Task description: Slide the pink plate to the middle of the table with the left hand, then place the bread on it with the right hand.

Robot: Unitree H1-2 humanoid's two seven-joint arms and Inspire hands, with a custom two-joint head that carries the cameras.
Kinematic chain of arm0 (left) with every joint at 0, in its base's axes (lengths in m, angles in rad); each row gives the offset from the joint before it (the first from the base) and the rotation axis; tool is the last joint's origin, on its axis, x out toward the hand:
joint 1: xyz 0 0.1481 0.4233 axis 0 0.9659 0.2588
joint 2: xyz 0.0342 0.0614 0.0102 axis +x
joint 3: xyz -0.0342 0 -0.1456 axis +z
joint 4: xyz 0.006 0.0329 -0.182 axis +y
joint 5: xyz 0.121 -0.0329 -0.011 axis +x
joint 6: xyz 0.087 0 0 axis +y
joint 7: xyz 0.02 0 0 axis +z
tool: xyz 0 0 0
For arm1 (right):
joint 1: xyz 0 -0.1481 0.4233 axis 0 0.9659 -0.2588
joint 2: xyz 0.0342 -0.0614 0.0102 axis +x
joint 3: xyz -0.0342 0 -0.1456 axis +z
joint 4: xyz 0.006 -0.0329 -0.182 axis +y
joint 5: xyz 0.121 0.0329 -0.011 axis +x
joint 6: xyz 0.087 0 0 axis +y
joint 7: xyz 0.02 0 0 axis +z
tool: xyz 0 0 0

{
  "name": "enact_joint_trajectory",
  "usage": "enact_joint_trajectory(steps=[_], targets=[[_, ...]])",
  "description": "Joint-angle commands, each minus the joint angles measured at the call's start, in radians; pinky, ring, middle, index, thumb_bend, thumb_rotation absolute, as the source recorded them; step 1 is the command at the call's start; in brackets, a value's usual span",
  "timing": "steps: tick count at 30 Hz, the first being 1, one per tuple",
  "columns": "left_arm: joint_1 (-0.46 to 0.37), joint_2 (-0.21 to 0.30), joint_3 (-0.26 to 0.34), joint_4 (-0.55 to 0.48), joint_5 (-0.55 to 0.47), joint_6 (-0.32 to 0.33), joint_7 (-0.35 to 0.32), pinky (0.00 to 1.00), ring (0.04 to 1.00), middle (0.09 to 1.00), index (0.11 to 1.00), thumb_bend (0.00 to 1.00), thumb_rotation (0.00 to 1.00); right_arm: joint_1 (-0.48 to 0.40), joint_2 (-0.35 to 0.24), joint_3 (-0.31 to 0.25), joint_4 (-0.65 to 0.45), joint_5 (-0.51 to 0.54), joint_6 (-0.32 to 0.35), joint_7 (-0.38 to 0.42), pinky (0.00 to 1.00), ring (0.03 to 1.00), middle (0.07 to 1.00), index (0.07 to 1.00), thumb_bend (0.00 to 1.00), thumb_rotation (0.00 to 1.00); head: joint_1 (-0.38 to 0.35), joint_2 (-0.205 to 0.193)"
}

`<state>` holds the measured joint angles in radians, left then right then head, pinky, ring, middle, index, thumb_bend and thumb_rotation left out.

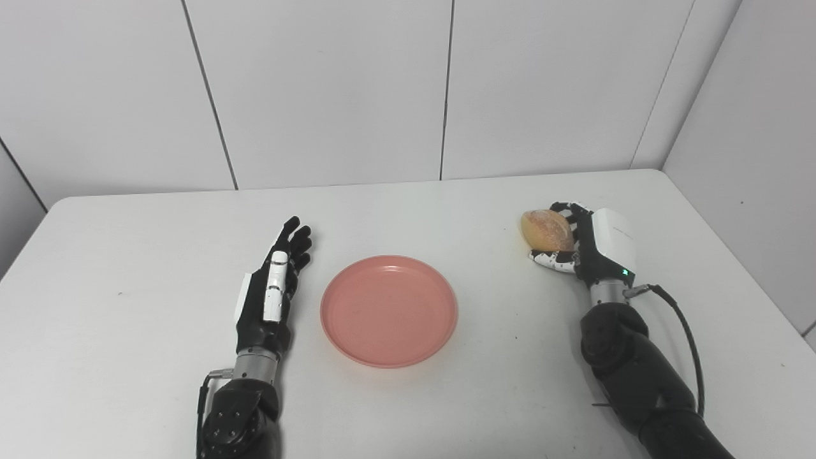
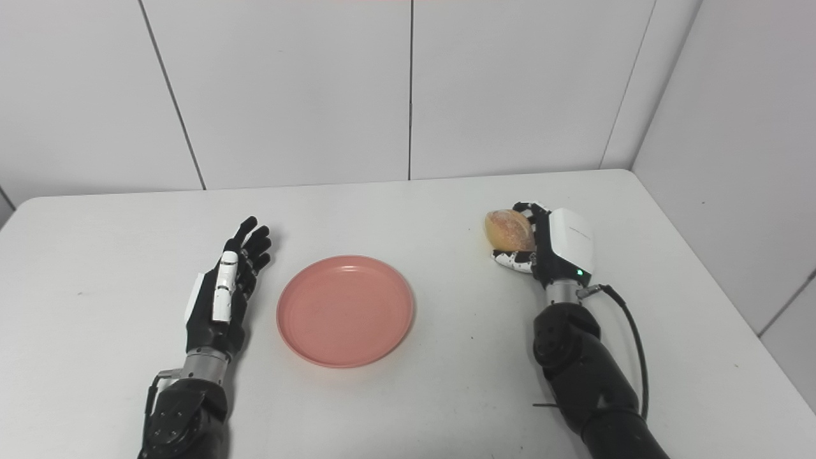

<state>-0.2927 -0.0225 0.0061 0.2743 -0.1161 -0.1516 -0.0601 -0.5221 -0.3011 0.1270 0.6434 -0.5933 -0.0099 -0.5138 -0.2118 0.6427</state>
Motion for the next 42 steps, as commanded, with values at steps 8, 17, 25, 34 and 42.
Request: enact_joint_trajectory(steps=[8, 17, 25, 34, 42], targets=[[-0.021, -0.014, -0.035, -0.014, 0.027, 0.003, -0.007, 0.96, 0.951, 0.932, 0.922, 0.43, 1.0, -0.01, 0.003, 0.0, -0.204, 0.019, -0.134, -0.022, 0.38, 0.463, 0.529, 0.497, 0.5, 0.13, 0.055, 0.001], [-0.02, -0.026, -0.045, -0.03, 0.039, 0.026, 0.005, 0.97, 0.961, 0.943, 0.932, 0.41, 1.0, 0.048, 0.069, 0.02, -0.461, 0.055, -0.087, 0.132, 0.41, 0.472, 0.535, 0.495, 0.5, 0.13, 0.105, 0.007], [-0.024, -0.046, -0.041, -0.028, 0.04, 0.03, 0.021, 0.98, 0.963, 0.943, 0.927, 0.4, 1.0, 0.091, 0.125, 0.035, -0.606, 0.065, -0.063, 0.261, 0.35, 0.433, 0.536, 0.495, 0.5, 0.13, 0.13, 0.01], [-0.034, -0.055, -0.042, -0.009, 0.05, 0.022, 0.031, 0.99, 0.972, 0.953, 0.94, 0.42, 1.0, 0.115, 0.166, 0.098, -0.67, 0.042, -0.062, 0.371, 0.39, 0.465, 0.54, 0.495, 0.5, 0.12, 0.156, 0.01], [-0.042, -0.068, -0.045, -0.004, 0.08, 0.023, 0.057, 0.98, 0.97, 0.95, 0.936, 0.42, 1.0, 0.124, 0.175, 0.165, -0.593, 0.023, -0.115, 0.417, 0.38, 0.458, 0.534, 0.495, 0.5, 0.12, 0.193, 0.015]])
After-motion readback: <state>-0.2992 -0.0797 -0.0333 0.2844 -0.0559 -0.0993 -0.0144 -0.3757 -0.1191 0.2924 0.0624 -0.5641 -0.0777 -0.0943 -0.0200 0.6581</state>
